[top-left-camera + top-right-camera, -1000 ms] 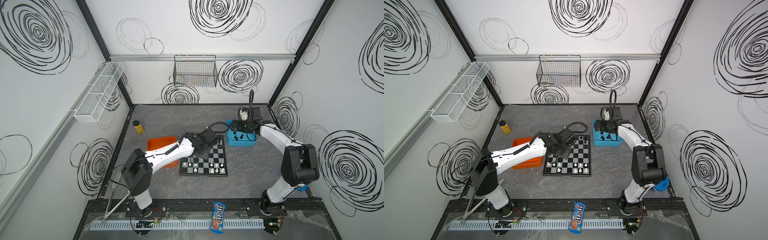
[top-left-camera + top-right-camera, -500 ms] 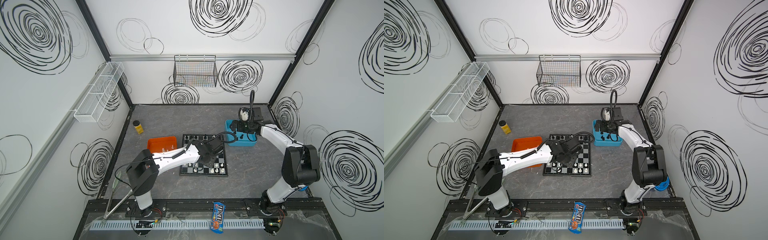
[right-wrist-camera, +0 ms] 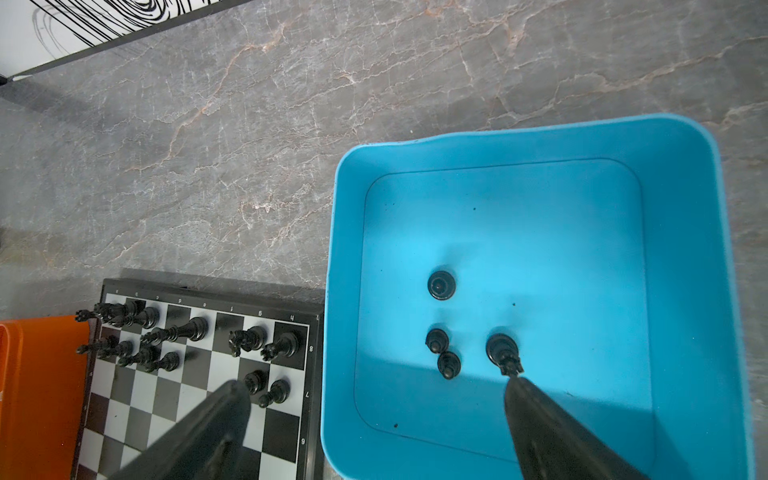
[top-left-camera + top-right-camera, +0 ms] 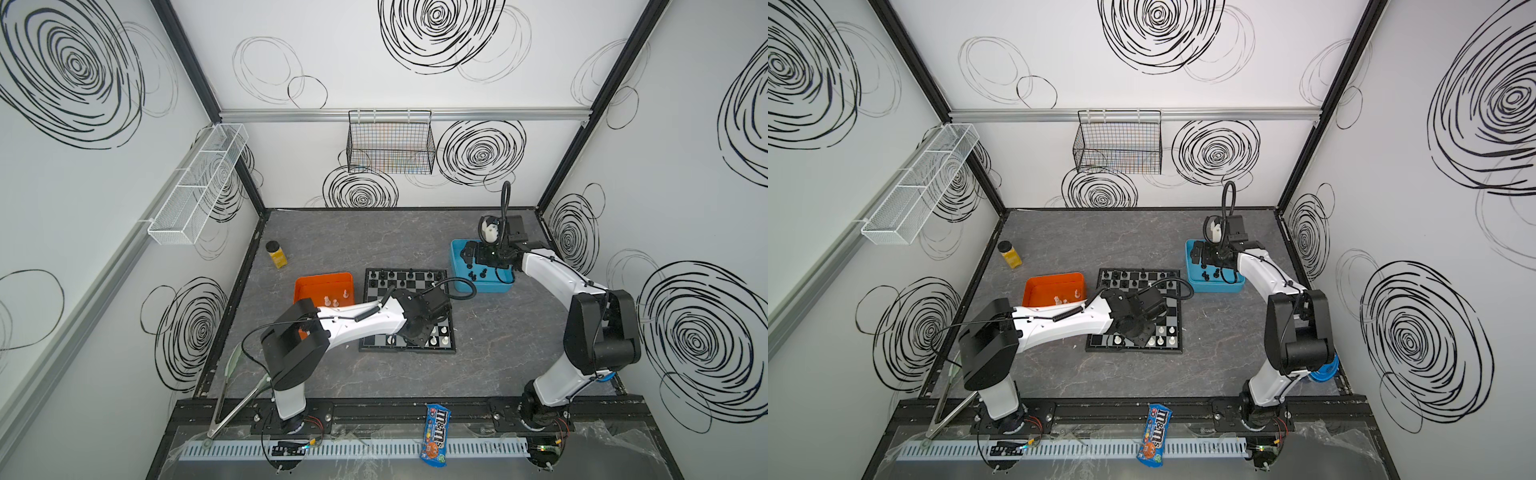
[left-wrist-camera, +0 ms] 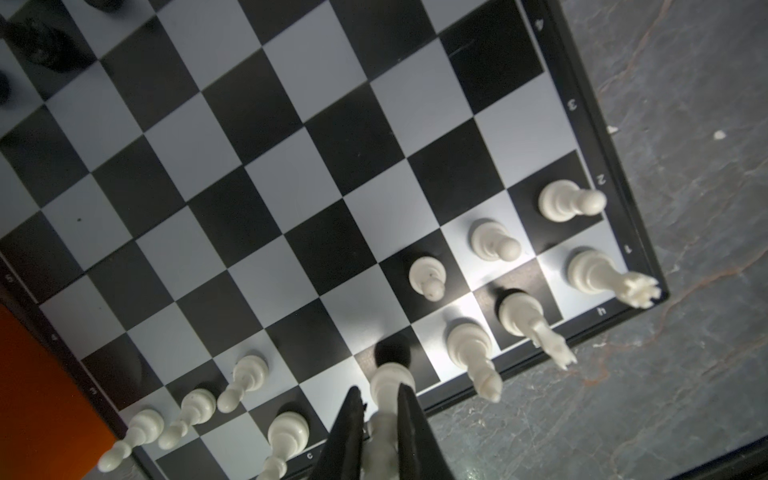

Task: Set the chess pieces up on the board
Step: 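Lower the white pawn onto its square and open the left gripper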

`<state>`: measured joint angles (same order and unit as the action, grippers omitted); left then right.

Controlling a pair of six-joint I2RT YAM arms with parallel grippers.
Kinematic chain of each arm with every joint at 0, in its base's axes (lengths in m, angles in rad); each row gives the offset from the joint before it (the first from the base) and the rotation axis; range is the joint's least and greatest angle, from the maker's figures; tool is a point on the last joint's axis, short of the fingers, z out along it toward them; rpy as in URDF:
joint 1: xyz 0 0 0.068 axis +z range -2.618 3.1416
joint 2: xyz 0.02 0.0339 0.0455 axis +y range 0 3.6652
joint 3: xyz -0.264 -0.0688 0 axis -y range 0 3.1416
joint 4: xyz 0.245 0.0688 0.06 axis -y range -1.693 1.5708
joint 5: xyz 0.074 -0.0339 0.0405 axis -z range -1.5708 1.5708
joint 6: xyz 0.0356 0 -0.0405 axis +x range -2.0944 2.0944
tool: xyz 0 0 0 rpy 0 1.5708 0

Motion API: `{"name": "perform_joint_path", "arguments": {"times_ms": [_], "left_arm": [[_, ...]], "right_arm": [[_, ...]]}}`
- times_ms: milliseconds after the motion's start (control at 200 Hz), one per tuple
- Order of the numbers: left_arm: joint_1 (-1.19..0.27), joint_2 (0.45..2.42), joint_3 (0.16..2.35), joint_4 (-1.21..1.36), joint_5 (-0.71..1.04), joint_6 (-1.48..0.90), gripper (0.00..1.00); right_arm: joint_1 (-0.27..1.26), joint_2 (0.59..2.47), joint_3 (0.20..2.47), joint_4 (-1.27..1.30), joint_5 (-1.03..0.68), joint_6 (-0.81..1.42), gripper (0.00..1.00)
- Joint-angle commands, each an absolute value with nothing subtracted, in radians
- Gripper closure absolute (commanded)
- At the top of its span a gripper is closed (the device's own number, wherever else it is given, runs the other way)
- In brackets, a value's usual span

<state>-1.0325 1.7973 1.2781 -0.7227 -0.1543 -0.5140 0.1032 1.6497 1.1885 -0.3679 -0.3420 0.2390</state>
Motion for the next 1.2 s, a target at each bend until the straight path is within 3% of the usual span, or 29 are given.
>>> {"name": "perform_joint_path", "arguments": {"times_ms": [0, 866, 1196], "left_arm": [[-1.039, 1.805, 1.269, -0.707, -0.148, -0.528, 0.81], [-1.042, 1.836, 1.270, -0.701, -0.143, -0.514, 0.79], [-1.046, 1.833, 1.284, -0.705, -0.145, -0.503, 0.70]], "right_arm": [[0.096, 1.624, 1.181, -0.366, -0.347, 0.234, 0.00], [0.092, 1.623, 1.177, -0.365, -0.352, 0.234, 0.00], [0.090, 1.628, 1.179, -0.363, -0.355, 0.233, 0.00]]}}
